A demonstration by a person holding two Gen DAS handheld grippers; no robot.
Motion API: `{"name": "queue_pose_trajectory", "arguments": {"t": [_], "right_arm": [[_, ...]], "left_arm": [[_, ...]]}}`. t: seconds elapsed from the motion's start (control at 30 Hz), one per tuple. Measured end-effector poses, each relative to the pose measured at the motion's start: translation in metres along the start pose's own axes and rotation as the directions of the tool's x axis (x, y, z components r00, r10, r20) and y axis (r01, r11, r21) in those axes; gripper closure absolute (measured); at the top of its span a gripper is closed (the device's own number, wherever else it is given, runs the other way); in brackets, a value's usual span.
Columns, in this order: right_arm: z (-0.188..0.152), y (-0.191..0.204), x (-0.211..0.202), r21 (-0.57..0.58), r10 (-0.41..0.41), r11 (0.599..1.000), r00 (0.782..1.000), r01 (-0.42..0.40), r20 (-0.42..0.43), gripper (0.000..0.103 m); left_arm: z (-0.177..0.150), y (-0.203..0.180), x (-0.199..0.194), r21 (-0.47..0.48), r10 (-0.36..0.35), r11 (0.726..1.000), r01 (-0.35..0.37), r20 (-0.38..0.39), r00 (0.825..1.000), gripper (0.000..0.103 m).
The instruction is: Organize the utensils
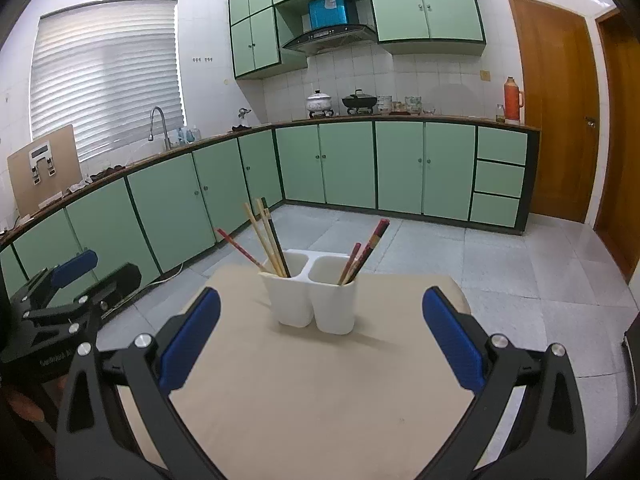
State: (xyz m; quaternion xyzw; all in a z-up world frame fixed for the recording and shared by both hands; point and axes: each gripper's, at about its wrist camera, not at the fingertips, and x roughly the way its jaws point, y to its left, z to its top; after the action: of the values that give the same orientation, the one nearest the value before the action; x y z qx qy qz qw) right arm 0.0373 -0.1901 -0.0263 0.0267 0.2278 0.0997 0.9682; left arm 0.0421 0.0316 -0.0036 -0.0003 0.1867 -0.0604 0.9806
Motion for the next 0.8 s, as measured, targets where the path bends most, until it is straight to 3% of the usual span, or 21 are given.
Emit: {"name": "queue_pose_trajectory", "arguments": {"t": [0.8], "right_arm": [[-0.0032, 0.0035, -0.0049, -0.006, -0.003, 1.000, 1.000, 0.003, 0.015, 0.005]], "left_arm": [[-0.0036, 0.0009, -0.0037, -0.003, -0.004, 1.000, 0.004, -0.004, 1.000, 0.006]]}}
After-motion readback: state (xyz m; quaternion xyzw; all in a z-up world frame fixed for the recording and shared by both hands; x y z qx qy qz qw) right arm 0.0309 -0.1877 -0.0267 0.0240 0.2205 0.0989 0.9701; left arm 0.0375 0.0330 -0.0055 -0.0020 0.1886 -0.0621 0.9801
